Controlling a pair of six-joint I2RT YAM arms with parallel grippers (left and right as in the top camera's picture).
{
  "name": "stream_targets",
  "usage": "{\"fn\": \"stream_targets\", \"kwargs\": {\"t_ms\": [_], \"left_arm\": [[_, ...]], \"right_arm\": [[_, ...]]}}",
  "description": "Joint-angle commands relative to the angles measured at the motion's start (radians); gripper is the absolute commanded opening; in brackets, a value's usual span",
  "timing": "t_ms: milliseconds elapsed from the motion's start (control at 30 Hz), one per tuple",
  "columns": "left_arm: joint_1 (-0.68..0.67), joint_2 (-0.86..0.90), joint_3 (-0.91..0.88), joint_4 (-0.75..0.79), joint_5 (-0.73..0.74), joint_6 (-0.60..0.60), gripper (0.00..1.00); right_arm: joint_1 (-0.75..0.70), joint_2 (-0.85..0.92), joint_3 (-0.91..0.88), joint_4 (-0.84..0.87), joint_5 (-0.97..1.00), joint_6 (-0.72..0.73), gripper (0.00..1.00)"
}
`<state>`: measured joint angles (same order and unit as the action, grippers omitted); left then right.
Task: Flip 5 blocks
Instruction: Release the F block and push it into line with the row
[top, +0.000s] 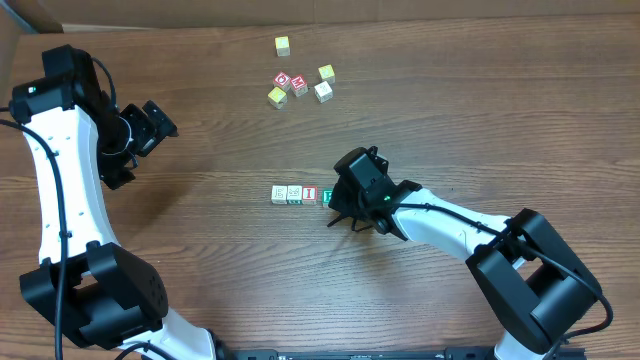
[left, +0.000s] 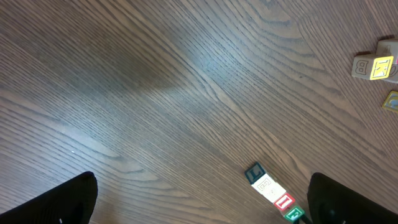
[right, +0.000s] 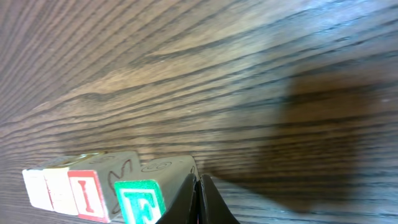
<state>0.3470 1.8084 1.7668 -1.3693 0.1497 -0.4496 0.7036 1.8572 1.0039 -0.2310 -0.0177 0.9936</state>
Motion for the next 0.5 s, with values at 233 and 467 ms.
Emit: {"fn": "stream_targets", "kwargs": {"t_ms": [233,467], "left_arm": [[-0.001,-0.013,0.018,-0.002,-0.002,0.0,1.0],[-0.001,-0.013,0.018,-0.002,-0.002,0.0,1.0]], "right_arm": [[0.021,0.008,-0.01,0.02,0.023,0.035,0.04],[0.022,0.008,-0.01,-0.04,0.004,0.032,0.04]]}}
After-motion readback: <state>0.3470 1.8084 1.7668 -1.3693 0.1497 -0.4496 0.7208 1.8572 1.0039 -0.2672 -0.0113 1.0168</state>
